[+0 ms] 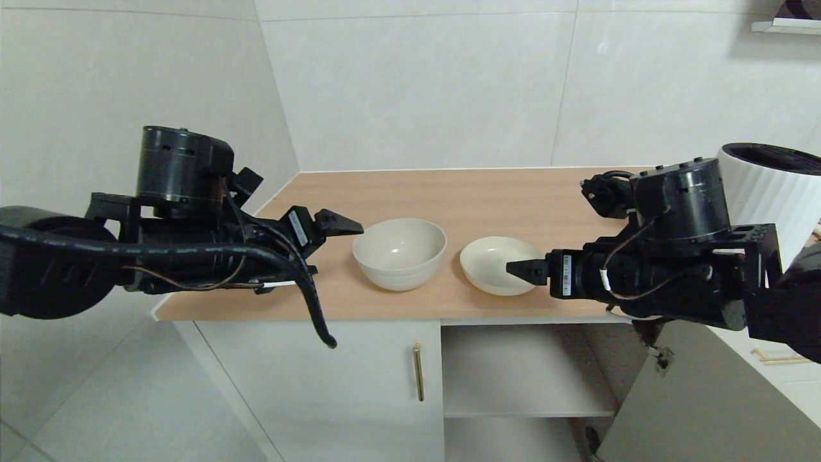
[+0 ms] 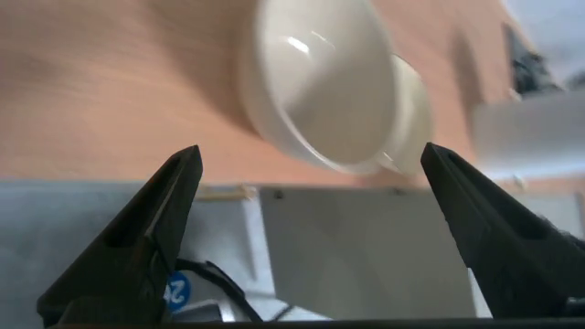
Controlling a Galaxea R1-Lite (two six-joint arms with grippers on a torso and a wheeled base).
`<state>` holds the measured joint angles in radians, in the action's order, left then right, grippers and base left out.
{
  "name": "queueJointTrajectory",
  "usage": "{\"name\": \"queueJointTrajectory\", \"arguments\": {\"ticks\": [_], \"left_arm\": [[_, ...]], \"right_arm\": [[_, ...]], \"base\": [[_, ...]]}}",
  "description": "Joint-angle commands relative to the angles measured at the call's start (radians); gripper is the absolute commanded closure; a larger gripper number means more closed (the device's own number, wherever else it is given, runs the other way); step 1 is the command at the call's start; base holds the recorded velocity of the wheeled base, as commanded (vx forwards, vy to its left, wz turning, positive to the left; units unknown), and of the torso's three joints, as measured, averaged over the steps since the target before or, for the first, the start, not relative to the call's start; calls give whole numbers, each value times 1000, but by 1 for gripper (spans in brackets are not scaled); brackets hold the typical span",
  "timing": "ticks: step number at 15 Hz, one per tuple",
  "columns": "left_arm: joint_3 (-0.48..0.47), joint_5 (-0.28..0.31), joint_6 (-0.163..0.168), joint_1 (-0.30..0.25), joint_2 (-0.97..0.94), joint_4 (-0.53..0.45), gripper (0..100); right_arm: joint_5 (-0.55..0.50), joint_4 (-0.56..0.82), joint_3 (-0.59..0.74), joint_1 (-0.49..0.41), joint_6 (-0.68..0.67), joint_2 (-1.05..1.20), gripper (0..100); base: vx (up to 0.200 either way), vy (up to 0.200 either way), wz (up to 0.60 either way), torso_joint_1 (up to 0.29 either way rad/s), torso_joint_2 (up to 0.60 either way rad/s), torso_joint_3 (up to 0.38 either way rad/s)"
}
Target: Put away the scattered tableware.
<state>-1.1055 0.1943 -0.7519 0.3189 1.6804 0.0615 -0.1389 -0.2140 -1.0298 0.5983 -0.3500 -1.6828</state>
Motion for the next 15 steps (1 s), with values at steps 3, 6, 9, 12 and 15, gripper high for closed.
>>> {"name": "queueJointTrajectory", "arguments": {"ticks": [3, 6, 9, 12, 15], "left_arm": [[-37, -49, -12, 2, 91, 3, 0], [-48, -50, -53, 2, 124, 35, 0], [-48, -58, -80, 5, 150, 67, 0], [-46, -61, -80, 22, 157, 67, 0], [-46, -65, -80, 43, 183, 67, 0]], "right_arm": [[-64, 213, -204, -45, -136, -98, 0], [-120, 245, -253, -61, -168, -138, 0], [-125, 242, -253, -63, -168, -153, 0], [-125, 242, -251, -63, -168, -155, 0], [-125, 242, -251, -63, -168, -158, 0]], "base": [[0, 0, 0, 0, 0, 0], [0, 0, 0, 0, 0, 0], [0, 0, 0, 0, 0, 0], [0, 0, 0, 0, 0, 0], [0, 0, 0, 0, 0, 0]]}}
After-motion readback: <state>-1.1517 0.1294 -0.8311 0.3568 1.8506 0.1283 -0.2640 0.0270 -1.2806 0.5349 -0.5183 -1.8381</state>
